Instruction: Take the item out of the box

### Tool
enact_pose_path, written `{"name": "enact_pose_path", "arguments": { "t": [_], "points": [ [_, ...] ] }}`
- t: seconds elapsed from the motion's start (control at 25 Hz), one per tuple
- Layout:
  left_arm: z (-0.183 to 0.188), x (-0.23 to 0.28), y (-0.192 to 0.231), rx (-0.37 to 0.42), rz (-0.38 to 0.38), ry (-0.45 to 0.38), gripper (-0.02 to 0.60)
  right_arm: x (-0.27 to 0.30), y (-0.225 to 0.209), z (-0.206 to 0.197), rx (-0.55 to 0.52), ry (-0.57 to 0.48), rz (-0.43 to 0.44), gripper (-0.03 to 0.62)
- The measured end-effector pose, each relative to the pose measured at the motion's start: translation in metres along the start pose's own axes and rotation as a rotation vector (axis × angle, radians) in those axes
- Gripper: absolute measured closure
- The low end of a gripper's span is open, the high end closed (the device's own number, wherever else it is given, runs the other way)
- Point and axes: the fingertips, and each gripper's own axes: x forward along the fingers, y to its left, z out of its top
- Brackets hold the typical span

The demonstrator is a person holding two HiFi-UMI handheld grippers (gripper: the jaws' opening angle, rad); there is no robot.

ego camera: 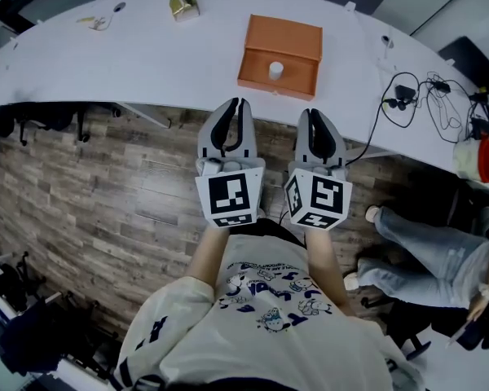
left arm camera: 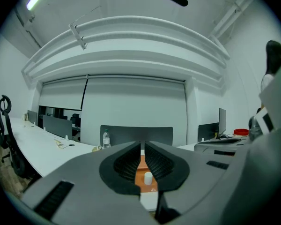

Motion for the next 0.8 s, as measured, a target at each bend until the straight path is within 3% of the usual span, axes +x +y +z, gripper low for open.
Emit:
{"name": "enact_pose_path", "arguments": {
  "t": [0.8],
  "points": [
    [-0.007,0.109,0.030,0.001,-0.101,0.060,0.543,0.108,-0.015,0.003,0.035,0.049,-0.090,0.539]
  ]
}}
